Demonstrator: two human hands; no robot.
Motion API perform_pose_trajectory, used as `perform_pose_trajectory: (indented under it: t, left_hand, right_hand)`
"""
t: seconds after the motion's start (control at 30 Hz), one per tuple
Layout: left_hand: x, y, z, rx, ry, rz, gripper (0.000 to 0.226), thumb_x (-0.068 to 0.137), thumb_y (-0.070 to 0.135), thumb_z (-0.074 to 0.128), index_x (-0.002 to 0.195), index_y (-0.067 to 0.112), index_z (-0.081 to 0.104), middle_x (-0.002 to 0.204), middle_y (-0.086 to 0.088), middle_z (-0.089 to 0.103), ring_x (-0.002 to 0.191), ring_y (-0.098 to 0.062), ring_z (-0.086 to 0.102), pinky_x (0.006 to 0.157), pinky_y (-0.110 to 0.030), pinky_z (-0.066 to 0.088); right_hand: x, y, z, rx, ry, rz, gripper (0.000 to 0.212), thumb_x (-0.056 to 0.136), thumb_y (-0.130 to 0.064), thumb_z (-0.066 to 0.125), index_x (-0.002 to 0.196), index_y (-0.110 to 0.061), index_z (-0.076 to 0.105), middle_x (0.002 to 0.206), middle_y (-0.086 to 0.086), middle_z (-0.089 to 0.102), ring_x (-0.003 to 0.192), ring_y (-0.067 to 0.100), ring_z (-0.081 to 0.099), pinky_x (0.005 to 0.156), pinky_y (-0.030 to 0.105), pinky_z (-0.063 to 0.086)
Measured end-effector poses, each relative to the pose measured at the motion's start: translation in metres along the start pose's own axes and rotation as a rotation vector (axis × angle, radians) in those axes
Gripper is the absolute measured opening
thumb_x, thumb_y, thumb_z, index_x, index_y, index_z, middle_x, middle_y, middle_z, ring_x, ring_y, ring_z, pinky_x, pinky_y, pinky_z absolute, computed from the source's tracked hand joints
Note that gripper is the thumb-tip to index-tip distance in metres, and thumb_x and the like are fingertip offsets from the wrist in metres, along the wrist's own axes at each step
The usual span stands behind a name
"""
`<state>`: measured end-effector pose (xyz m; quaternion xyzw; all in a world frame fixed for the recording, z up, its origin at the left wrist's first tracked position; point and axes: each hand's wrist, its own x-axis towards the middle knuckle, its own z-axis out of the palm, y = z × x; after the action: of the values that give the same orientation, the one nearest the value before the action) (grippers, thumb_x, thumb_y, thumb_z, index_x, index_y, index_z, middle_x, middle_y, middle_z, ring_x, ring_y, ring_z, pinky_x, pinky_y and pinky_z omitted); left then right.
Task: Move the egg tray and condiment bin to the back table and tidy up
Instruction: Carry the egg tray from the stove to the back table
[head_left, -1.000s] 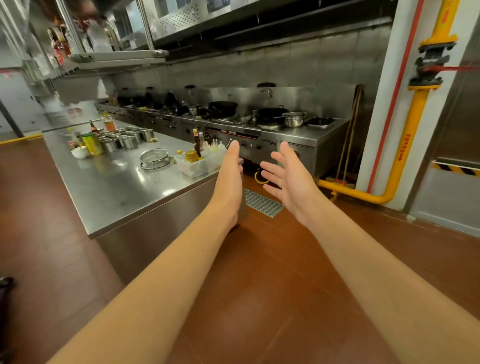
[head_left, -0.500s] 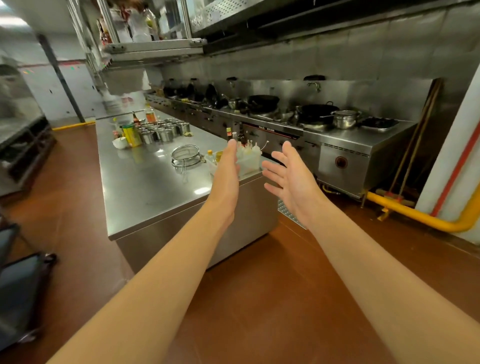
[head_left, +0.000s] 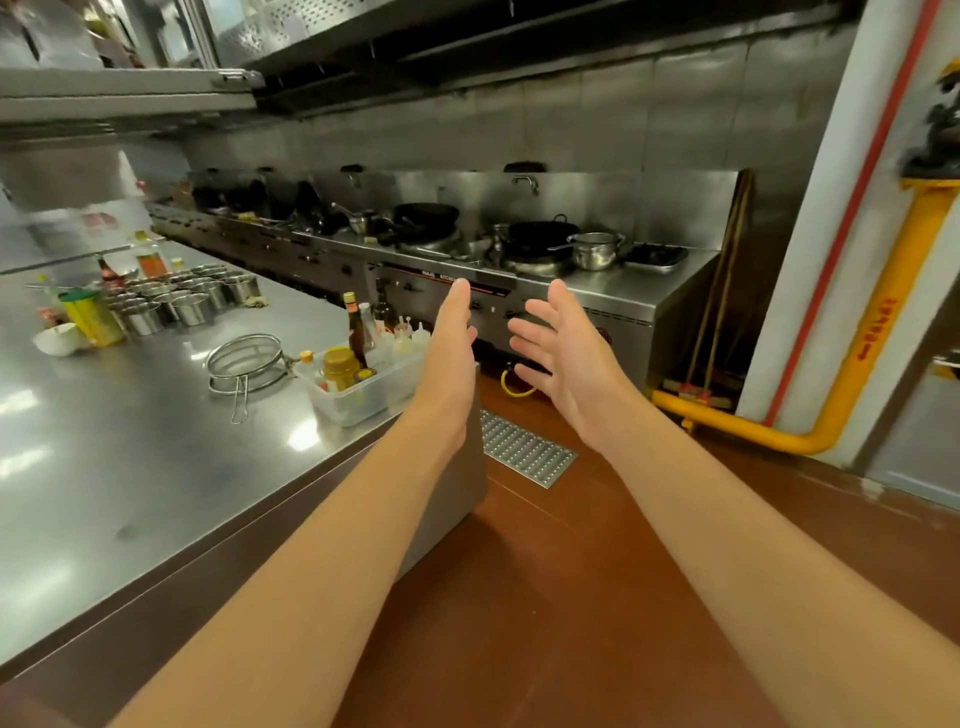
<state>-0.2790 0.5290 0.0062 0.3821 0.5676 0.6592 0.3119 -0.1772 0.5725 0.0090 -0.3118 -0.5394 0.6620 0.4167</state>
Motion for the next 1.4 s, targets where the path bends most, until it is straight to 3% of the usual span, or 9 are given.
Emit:
perform_pose_trajectory:
  t: [0.23,0.4,0.6,0.93,1.23,1.4]
  left_hand:
    - [0.094,-0.026,0.060,0.010,-0.106,0.008,0.064,0.099,0.060,0.028,0.154,0.027,0.028,0.158,0.003,0.032,0.136,-0.011,0.039,0.111,-0.038,0.024]
    - [0.163,-0.050,0.122,0.029,-0.121,0.006,0.067,0.096,0.065,0.029,0.153,0.031,0.029,0.157,0.006,0.033,0.122,-0.003,0.041,0.112,-0.041,0.023]
    - [0.254,-0.058,0.186,0.033,-0.113,-0.007,0.065,0.097,0.064,0.028,0.153,0.032,0.029,0.158,0.006,0.032,0.136,-0.011,0.038,0.116,-0.046,0.020]
    - [0.380,-0.078,0.245,0.021,-0.087,-0.020,0.061,0.099,0.060,0.028,0.153,0.031,0.029,0.158,0.004,0.032,0.140,-0.014,0.037,0.119,-0.048,0.019]
    - [0.520,-0.121,0.290,-0.037,-0.161,-0.045,0.061,0.100,0.059,0.029,0.153,0.030,0.029,0.158,0.004,0.033,0.138,-0.013,0.038,0.117,-0.044,0.022]
    - [0.600,-0.128,0.322,-0.059,-0.239,-0.034,0.061,0.100,0.058,0.028,0.154,0.029,0.027,0.159,0.002,0.031,0.139,-0.015,0.038,0.119,-0.049,0.019]
  right_hand:
    - [0.087,0.001,-0.057,0.004,0.091,-0.011,0.061,0.101,-0.056,0.033,0.151,-0.021,0.035,0.148,0.005,0.051,0.133,0.019,0.049,0.112,0.042,0.039]
    - [0.167,-0.002,-0.115,-0.033,0.103,-0.024,0.064,0.100,-0.060,0.031,0.153,-0.024,0.033,0.150,0.004,0.048,0.137,0.018,0.045,0.118,0.046,0.030]
    - [0.265,-0.028,-0.182,-0.029,0.098,-0.030,0.064,0.098,-0.063,0.030,0.153,-0.028,0.031,0.150,0.003,0.048,0.139,0.019,0.043,0.119,0.045,0.026]
    - [0.391,-0.037,-0.239,-0.015,0.081,-0.037,0.063,0.100,-0.060,0.030,0.152,-0.024,0.033,0.151,0.003,0.047,0.139,0.019,0.043,0.118,0.044,0.029]
    - [0.524,-0.031,-0.279,-0.028,0.147,-0.035,0.062,0.102,-0.055,0.029,0.152,-0.018,0.035,0.151,0.006,0.046,0.139,0.022,0.044,0.118,0.045,0.031]
    - [0.598,-0.040,-0.300,-0.058,0.186,-0.060,0.062,0.102,-0.056,0.027,0.150,-0.018,0.038,0.150,0.004,0.048,0.137,0.020,0.045,0.118,0.047,0.029]
